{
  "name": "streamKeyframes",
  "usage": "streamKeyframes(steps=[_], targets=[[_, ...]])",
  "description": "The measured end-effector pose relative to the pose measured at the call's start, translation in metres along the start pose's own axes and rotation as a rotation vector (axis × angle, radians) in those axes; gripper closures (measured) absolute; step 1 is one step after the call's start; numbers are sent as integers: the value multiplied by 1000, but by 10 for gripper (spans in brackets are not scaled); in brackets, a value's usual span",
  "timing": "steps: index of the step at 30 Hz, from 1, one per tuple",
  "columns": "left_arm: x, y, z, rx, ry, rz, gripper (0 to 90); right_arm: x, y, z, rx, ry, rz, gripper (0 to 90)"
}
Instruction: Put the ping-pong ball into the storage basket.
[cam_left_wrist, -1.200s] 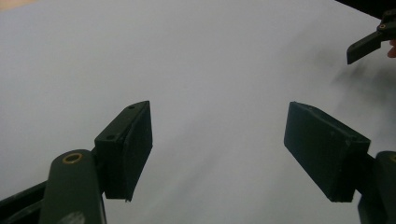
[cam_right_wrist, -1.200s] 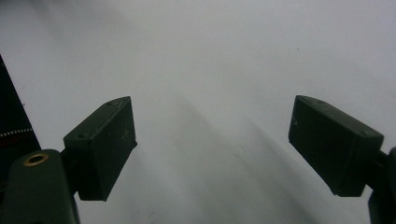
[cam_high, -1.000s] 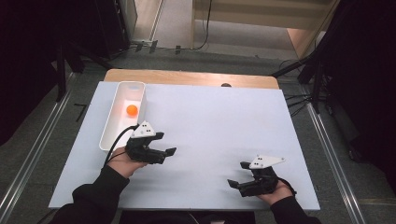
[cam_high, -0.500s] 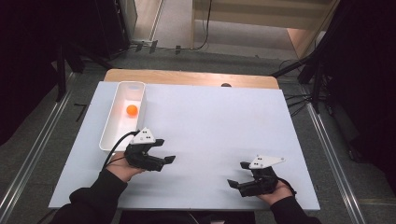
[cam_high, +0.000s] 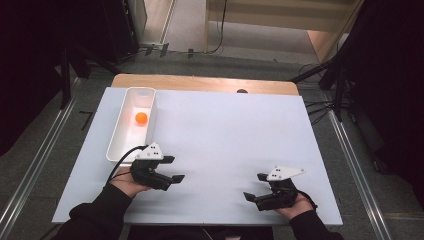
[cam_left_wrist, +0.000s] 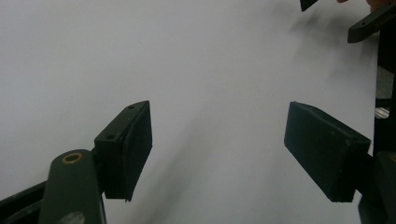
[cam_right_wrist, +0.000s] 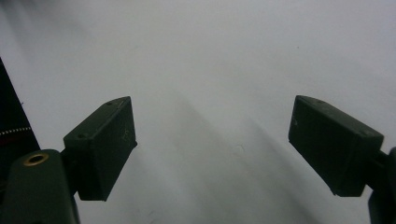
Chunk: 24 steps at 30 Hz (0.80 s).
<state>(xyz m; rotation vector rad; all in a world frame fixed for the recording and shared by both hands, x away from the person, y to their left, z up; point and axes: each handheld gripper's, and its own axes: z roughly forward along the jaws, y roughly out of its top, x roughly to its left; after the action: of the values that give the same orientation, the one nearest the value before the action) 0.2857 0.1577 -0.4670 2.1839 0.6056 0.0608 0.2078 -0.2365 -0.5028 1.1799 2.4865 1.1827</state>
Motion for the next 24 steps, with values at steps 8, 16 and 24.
streamKeyframes(steps=[8,16,24], targets=[[1,-7,-3,-5,2,15,240,0,0,0,0,-2,0,135],[2,-13,-8,12,12,25,240,-1,0,0,0,-2,-3,134],[-2,-20,-11,37,17,57,239,-1,0,0,-1,-2,-3,134]])
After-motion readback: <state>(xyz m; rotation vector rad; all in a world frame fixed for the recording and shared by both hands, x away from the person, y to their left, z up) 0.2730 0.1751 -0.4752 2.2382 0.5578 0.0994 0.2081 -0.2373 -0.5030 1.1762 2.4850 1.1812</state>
